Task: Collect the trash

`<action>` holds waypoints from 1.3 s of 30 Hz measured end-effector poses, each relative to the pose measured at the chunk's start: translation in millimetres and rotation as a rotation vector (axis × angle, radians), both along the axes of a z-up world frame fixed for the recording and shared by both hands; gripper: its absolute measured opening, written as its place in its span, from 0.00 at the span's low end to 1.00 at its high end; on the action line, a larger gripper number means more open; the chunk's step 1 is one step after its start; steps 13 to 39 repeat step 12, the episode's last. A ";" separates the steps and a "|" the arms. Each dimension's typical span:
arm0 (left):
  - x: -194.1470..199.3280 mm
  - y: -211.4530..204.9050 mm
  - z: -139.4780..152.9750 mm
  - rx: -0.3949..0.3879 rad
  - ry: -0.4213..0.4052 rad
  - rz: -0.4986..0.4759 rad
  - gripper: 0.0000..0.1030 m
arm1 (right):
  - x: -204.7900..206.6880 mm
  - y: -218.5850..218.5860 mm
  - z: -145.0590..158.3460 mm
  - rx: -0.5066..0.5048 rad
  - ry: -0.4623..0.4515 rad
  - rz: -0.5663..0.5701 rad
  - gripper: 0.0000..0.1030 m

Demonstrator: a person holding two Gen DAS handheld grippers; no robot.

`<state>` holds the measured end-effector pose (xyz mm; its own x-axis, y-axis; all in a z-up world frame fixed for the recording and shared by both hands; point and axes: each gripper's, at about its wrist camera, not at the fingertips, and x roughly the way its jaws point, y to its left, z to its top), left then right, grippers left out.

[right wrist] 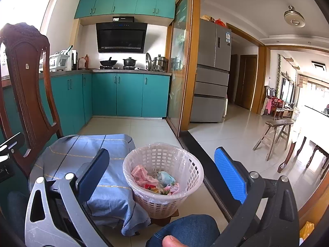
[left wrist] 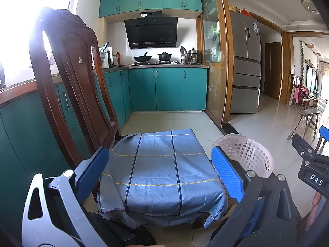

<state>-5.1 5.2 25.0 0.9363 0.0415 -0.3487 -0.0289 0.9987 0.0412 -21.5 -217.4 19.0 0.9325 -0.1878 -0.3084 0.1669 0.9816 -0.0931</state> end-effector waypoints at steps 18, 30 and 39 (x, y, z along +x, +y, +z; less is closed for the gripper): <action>17.5 1.5 -12.8 0.001 0.055 0.004 0.97 | 8.3 -0.1 -3.9 0.004 0.029 0.027 0.97; 17.5 1.5 -12.8 0.001 0.055 0.004 0.97 | 8.3 -0.1 -3.9 0.004 0.029 0.027 0.97; 17.5 1.5 -12.8 0.001 0.055 0.004 0.97 | 8.3 -0.1 -3.9 0.004 0.029 0.027 0.97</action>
